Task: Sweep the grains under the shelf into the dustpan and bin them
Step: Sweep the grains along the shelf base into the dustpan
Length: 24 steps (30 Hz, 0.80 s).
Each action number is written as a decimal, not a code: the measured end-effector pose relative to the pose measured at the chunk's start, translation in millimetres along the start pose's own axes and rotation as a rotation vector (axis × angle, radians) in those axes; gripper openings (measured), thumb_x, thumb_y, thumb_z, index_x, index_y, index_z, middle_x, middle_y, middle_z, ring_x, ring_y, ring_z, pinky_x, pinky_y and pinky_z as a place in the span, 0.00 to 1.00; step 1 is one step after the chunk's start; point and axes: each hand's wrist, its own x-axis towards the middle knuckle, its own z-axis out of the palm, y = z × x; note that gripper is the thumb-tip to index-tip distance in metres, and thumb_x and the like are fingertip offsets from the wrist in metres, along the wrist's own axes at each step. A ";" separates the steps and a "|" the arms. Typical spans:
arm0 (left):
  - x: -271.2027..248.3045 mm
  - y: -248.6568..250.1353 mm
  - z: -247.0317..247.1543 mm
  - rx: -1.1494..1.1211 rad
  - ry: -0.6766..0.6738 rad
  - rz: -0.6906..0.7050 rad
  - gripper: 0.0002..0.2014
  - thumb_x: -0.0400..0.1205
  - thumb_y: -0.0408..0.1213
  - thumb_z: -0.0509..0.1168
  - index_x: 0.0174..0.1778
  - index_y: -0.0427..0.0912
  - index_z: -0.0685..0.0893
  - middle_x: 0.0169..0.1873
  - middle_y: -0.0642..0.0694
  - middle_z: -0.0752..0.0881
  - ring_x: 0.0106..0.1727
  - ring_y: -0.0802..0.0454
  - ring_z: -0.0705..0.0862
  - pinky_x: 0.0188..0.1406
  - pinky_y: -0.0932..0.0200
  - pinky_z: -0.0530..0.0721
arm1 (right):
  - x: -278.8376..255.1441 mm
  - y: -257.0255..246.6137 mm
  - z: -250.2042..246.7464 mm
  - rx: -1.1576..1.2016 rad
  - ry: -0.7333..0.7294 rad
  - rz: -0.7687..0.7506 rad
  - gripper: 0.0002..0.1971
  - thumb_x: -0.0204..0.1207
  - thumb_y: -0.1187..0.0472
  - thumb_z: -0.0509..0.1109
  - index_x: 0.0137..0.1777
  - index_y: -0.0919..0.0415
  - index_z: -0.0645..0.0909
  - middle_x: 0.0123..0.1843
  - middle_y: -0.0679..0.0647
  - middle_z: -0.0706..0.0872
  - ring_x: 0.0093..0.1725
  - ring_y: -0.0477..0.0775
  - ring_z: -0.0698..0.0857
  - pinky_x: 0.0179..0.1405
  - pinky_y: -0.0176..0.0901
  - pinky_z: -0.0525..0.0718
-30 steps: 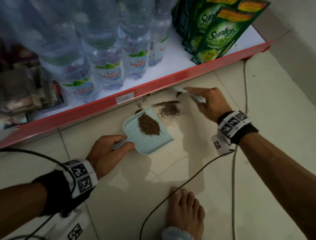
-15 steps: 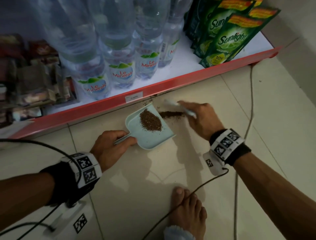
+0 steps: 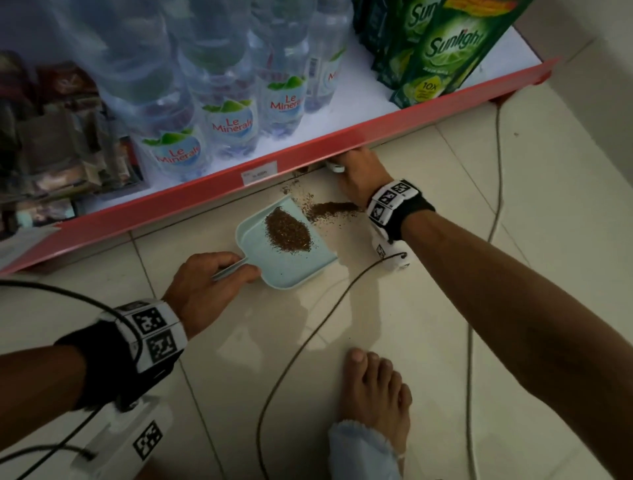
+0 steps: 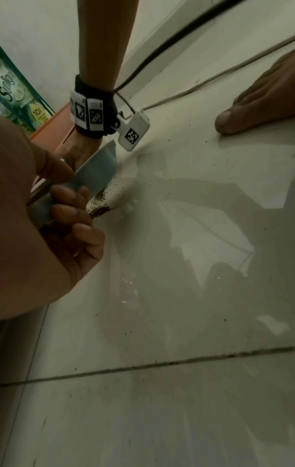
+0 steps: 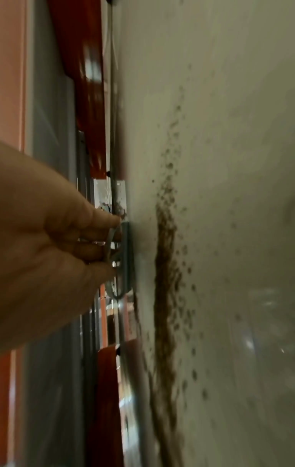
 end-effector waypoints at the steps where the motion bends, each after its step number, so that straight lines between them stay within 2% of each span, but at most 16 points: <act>1: 1.0 -0.7 -3.2 -0.001 0.003 -0.002 0.12 0.79 0.47 0.71 0.34 0.43 0.89 0.17 0.58 0.75 0.24 0.56 0.73 0.31 0.57 0.71 | -6.1 -5.6 -3.2 0.022 -0.041 -0.093 0.19 0.82 0.72 0.61 0.68 0.62 0.84 0.68 0.61 0.85 0.67 0.62 0.84 0.72 0.54 0.79; 4: 0.4 1.2 -3.2 -0.023 0.009 0.008 0.11 0.79 0.46 0.71 0.35 0.43 0.89 0.17 0.58 0.75 0.26 0.54 0.74 0.32 0.57 0.71 | -31.3 -12.1 -16.1 0.018 -0.183 -0.251 0.21 0.80 0.73 0.63 0.70 0.61 0.82 0.70 0.59 0.84 0.64 0.60 0.87 0.68 0.55 0.83; 5: -1.3 -0.2 -6.6 -0.009 0.020 -0.013 0.11 0.79 0.46 0.72 0.35 0.43 0.89 0.17 0.58 0.75 0.26 0.53 0.74 0.33 0.56 0.72 | -37.9 -12.7 -18.1 0.025 -0.187 -0.274 0.20 0.79 0.72 0.64 0.70 0.62 0.83 0.70 0.59 0.85 0.64 0.60 0.87 0.67 0.54 0.84; 7: 0.8 -2.1 -15.1 -0.020 0.032 -0.037 0.11 0.79 0.45 0.72 0.35 0.43 0.89 0.17 0.58 0.75 0.27 0.52 0.74 0.33 0.56 0.72 | -54.6 -3.0 -29.0 0.040 -0.088 -0.255 0.18 0.81 0.72 0.65 0.68 0.62 0.83 0.67 0.59 0.87 0.60 0.58 0.89 0.62 0.47 0.85; 9: -2.3 -9.0 -26.3 -0.035 0.060 -0.042 0.12 0.78 0.47 0.72 0.34 0.44 0.89 0.17 0.58 0.75 0.26 0.53 0.74 0.34 0.56 0.72 | -62.6 9.9 -35.4 0.042 0.085 -0.163 0.17 0.81 0.72 0.65 0.68 0.62 0.84 0.64 0.60 0.88 0.54 0.57 0.91 0.58 0.40 0.84; 11: -0.4 -1.7 2.7 -0.018 -0.006 -0.071 0.14 0.74 0.54 0.72 0.34 0.46 0.89 0.18 0.59 0.77 0.27 0.52 0.76 0.35 0.55 0.73 | -62.1 25.3 -38.8 -0.033 0.224 -0.014 0.18 0.80 0.74 0.64 0.67 0.63 0.84 0.60 0.63 0.90 0.53 0.61 0.91 0.57 0.42 0.85; 12: -3.8 5.7 19.9 0.001 -0.070 -0.065 0.18 0.72 0.60 0.70 0.37 0.47 0.90 0.21 0.58 0.80 0.31 0.50 0.80 0.38 0.54 0.74 | -58.5 32.9 -38.8 -0.092 0.255 0.089 0.19 0.78 0.74 0.63 0.66 0.63 0.85 0.58 0.65 0.90 0.53 0.65 0.90 0.55 0.46 0.85; 13: -11.0 12.7 39.5 0.046 -0.166 -0.041 0.23 0.72 0.64 0.67 0.41 0.45 0.90 0.26 0.53 0.84 0.37 0.45 0.83 0.44 0.53 0.75 | -53.5 39.3 -38.1 -0.145 0.259 0.209 0.21 0.77 0.74 0.61 0.66 0.62 0.84 0.58 0.67 0.90 0.53 0.69 0.88 0.55 0.51 0.85; 14: -13.3 15.5 49.1 0.102 -0.211 -0.033 0.28 0.74 0.64 0.65 0.47 0.39 0.90 0.30 0.47 0.85 0.40 0.44 0.84 0.47 0.52 0.75 | -48.2 43.2 -36.5 -0.183 0.242 0.323 0.22 0.76 0.74 0.61 0.67 0.61 0.84 0.58 0.68 0.89 0.55 0.71 0.87 0.55 0.54 0.84; 15: -8.2 10.4 43.4 0.113 -0.163 0.006 0.29 0.77 0.61 0.66 0.48 0.33 0.88 0.30 0.44 0.83 0.38 0.45 0.82 0.45 0.53 0.74 | -43.4 43.6 -33.7 -0.192 0.218 0.396 0.23 0.77 0.73 0.60 0.68 0.60 0.84 0.59 0.68 0.89 0.56 0.72 0.86 0.56 0.54 0.82; 16: 0.3 0.4 27.9 0.096 -0.068 0.028 0.25 0.79 0.56 0.68 0.45 0.31 0.88 0.27 0.46 0.79 0.34 0.46 0.78 0.40 0.55 0.74 | -39.3 40.6 -29.0 -0.167 0.201 0.414 0.23 0.77 0.73 0.60 0.69 0.58 0.83 0.59 0.68 0.89 0.56 0.72 0.86 0.57 0.54 0.82; 17: 2.6 -3.9 11.3 0.078 -0.017 0.031 0.20 0.80 0.51 0.70 0.42 0.33 0.88 0.24 0.49 0.77 0.32 0.48 0.76 0.36 0.55 0.73 | -37.1 34.4 -23.4 -0.124 0.187 0.379 0.23 0.78 0.73 0.60 0.69 0.57 0.84 0.59 0.67 0.90 0.55 0.70 0.87 0.56 0.51 0.82; 19: 0.0 -8.6 -18.4 0.027 -0.001 0.019 0.14 0.80 0.46 0.71 0.36 0.40 0.89 0.19 0.57 0.76 0.28 0.50 0.75 0.33 0.56 0.73 | -38.6 15.7 -15.4 -0.036 0.142 0.212 0.21 0.80 0.71 0.61 0.67 0.56 0.85 0.59 0.63 0.91 0.52 0.65 0.90 0.53 0.45 0.84; 22: 0.9 4.9 -0.6 0.014 -0.008 0.030 0.12 0.80 0.45 0.71 0.35 0.41 0.88 0.16 0.58 0.75 0.27 0.53 0.74 0.32 0.58 0.72 | -52.6 -8.0 -14.1 0.035 -0.025 -0.071 0.17 0.81 0.69 0.63 0.66 0.59 0.86 0.58 0.59 0.91 0.43 0.60 0.92 0.48 0.40 0.86; 24: 0.3 5.5 -6.6 0.011 0.014 -0.007 0.13 0.80 0.45 0.71 0.36 0.39 0.89 0.16 0.57 0.74 0.27 0.53 0.74 0.33 0.57 0.72 | -67.6 -12.3 -17.6 0.042 -0.083 -0.158 0.17 0.81 0.70 0.65 0.67 0.58 0.85 0.59 0.57 0.91 0.45 0.59 0.92 0.48 0.43 0.88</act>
